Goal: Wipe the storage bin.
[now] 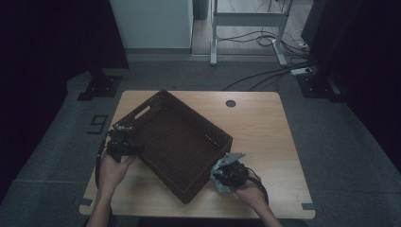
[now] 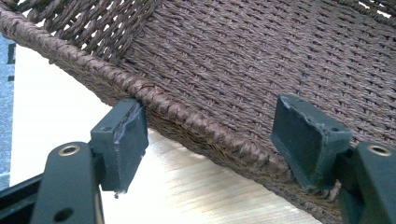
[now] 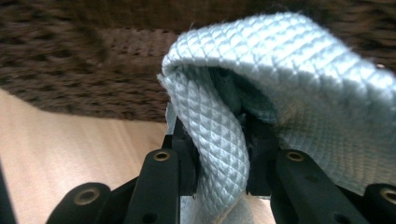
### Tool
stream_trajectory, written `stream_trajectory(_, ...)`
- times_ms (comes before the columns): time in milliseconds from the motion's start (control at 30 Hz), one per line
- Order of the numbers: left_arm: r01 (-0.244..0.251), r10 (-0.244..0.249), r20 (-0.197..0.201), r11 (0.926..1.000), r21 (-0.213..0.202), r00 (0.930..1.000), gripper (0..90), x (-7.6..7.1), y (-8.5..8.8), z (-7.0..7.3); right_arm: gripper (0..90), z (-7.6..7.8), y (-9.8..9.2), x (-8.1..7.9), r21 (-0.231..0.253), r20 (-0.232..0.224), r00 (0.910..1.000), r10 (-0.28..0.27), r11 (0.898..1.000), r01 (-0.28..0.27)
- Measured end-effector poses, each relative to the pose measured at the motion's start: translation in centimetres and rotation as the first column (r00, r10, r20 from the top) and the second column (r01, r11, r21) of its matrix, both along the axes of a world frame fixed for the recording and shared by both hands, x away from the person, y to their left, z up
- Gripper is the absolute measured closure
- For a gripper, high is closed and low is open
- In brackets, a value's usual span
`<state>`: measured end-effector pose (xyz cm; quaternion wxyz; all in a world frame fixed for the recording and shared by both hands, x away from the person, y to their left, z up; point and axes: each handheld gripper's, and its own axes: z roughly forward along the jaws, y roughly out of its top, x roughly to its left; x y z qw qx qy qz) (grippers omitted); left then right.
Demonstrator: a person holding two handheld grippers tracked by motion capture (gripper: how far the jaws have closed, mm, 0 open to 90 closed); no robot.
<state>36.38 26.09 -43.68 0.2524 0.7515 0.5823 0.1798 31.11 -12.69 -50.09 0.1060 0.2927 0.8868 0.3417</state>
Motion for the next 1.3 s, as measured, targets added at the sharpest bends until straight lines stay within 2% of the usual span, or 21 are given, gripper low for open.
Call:
stream_trajectory(600,0.0,0.0,0.001,1.0,0.0,1.0,27.1,0.0,0.0,0.0,69.8,0.0,-1.9,2.0,0.011,0.013,0.9962,-0.087,0.996,0.086)
stream_trajectory(1300,0.0,0.0,0.001,1.0,-0.001,1.0,27.1,0.0,0.0,0.0,69.5,0.0,-4.3,4.5,0.033,0.022,0.9821,-0.187,0.982,0.186)
